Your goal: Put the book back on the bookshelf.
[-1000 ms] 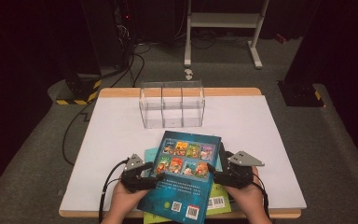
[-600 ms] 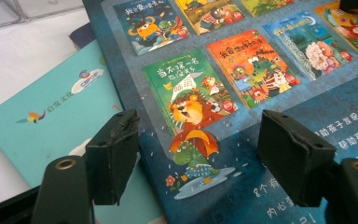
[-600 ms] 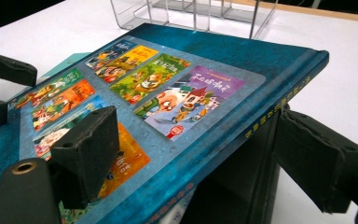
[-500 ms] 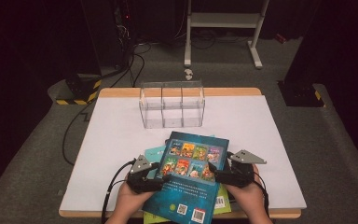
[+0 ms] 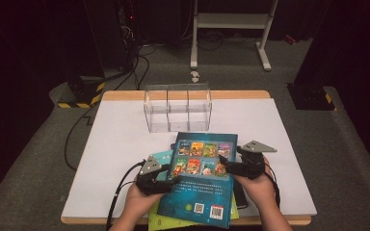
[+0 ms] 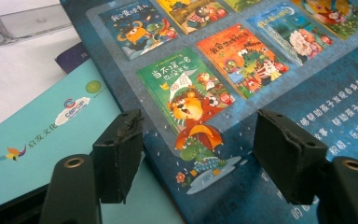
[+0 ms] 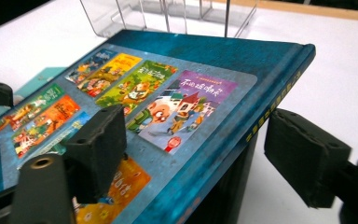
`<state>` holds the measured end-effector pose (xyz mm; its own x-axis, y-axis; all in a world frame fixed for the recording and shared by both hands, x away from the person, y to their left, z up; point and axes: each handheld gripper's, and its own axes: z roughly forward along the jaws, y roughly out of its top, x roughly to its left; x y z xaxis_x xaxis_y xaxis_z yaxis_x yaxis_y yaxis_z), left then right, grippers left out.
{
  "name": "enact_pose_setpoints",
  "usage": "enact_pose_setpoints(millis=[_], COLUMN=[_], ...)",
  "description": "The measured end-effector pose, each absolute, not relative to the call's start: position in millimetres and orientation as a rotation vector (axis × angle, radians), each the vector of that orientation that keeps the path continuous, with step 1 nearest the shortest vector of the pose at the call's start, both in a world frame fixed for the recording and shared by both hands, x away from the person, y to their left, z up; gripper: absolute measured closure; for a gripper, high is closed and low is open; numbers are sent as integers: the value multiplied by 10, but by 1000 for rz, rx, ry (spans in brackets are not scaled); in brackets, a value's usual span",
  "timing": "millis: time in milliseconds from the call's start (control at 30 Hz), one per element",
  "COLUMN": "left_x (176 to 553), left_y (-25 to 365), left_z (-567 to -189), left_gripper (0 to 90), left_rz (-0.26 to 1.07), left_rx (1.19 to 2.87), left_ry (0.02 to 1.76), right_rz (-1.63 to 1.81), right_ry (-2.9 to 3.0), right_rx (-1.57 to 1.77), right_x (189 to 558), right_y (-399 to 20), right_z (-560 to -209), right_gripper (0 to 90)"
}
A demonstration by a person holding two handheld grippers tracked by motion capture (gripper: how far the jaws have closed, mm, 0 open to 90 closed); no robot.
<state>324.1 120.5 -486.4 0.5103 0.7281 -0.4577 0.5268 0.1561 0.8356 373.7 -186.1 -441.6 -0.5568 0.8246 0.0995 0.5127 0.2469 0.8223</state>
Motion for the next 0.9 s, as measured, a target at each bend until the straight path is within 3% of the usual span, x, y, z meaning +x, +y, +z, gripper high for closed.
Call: enact_pose_setpoints(millis=[167,267,367,733,900], left_x=[3175,3119,3106,3298,3269], left_y=[1324,1323,1261,1124,1180], left_z=[-4898,-4899,-4892,-4839,-4880], left_gripper=[329,359,348,371,361], left_rz=[168,127,167,200,169], left_rx=[1474,1483,1480,1493,1433], left_ry=[1169,1151,1152,1146,1166], right_rz=[1226,1254,1258,1212,1211], right_ry=[2211,2219,2200,2192,2186], right_rx=[1225,1192,1196,1229,1237], right_x=[3532,3337,3248,3626,3593], right_y=[-1832,-1805,-1801,-1871,-1889], right_z=[-4448,-4495,-4502,-4396,-4417], right_gripper=[146,159,190,235,166])
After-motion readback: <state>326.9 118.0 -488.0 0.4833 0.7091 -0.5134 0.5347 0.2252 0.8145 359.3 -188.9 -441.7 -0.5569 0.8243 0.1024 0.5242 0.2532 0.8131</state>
